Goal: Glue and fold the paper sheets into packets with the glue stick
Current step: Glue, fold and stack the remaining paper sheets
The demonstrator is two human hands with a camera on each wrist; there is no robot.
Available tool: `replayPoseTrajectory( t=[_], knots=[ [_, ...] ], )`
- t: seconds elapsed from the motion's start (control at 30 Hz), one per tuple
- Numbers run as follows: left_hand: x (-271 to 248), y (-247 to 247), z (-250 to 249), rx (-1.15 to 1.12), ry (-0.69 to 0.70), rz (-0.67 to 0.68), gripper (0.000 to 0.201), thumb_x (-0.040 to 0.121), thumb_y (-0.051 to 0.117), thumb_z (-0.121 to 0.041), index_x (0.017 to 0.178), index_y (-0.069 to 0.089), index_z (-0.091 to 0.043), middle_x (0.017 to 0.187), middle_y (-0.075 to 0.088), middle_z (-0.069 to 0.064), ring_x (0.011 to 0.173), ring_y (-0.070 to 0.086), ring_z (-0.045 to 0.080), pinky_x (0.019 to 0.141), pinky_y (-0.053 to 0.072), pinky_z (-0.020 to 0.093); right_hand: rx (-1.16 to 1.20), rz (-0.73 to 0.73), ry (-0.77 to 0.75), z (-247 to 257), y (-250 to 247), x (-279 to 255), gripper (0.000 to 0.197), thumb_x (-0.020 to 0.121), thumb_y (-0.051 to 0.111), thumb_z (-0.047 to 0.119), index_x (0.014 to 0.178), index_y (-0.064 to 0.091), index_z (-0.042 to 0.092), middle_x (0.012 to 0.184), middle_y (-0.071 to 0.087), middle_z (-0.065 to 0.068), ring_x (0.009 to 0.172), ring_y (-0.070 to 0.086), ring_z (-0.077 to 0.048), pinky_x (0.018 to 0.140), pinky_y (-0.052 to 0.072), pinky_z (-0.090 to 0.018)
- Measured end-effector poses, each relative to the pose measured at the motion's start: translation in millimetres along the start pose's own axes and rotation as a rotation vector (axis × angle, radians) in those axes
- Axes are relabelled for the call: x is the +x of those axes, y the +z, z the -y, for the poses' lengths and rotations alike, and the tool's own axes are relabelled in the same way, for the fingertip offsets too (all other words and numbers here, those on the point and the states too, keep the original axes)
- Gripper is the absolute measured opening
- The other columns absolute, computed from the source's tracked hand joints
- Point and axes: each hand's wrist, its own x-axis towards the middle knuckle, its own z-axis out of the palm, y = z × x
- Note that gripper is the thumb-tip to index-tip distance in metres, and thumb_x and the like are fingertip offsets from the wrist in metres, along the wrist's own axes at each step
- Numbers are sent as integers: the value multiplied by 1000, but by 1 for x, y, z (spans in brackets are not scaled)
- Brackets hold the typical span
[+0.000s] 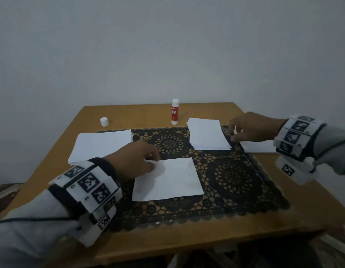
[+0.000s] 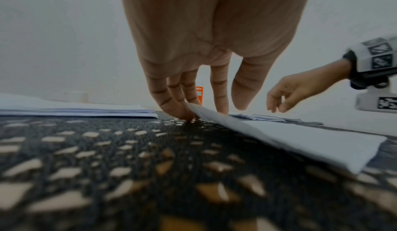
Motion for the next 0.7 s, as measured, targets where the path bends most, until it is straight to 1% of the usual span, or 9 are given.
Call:
replayPoseTrajectory(
  t=[0.07,0.13,0.17,0.23,0.33,0.43,0.57,0.7],
  knots=[
    [0,-1,3,-17,-8,-4,17,92,59,-21,108,63,-21,106,57,-6,99,54,11,82,42,22,-59,72,43,-11,4,-14,40,90,63,43,119,56,16,111,58,-1,92,47,-14,75,35,-25],
    [1,-2,8,-30,-19,-7,13,92,60,-20,104,63,-24,110,62,-6,100,56,11,87,47,27,-112,98,46,-21,9,-24,48,88,63,50,122,54,18,117,60,-1,94,47,-14,77,37,-24],
    [1,-3,10,-36,-21,-8,12,91,60,-20,102,63,-25,110,63,-6,100,57,11,88,47,28,-136,96,25,-25,13,-28,48,87,63,51,122,55,19,118,61,0,94,49,-14,78,39,-24],
    [0,-2,10,-35,-20,-9,12,91,60,-20,102,63,-25,109,62,-6,100,57,11,87,46,26,-178,82,-42,-31,19,-34,42,90,60,50,121,57,21,118,63,2,94,52,-12,80,42,-23],
    [-1,-1,7,-13,-17,-16,13,92,59,-21,104,63,-24,107,59,-6,100,55,11,84,44,22,-185,70,-98,-35,24,-39,35,94,55,47,120,56,25,117,63,2,90,50,-8,79,40,-20],
    [-1,0,4,-1,-23,-7,16,93,57,-20,109,63,-21,105,56,-6,101,54,12,82,41,21,-209,57,-124,-38,25,-38,33,95,52,46,120,54,25,116,60,3,89,46,-7,78,36,-19],
    [-2,-1,3,-1,-22,-8,18,94,57,-21,111,62,-20,107,55,-3,101,54,14,83,43,22,-227,39,-139,-36,26,-38,32,97,49,46,118,54,23,114,60,2,89,45,-8,80,38,-20],
    [-2,-1,3,-2,-22,-9,19,94,57,-21,111,62,-19,106,56,-4,101,54,13,83,42,22,-254,14,-114,-30,29,-35,27,98,46,46,110,55,23,109,63,2,87,49,-10,76,38,-22]
  ],
)
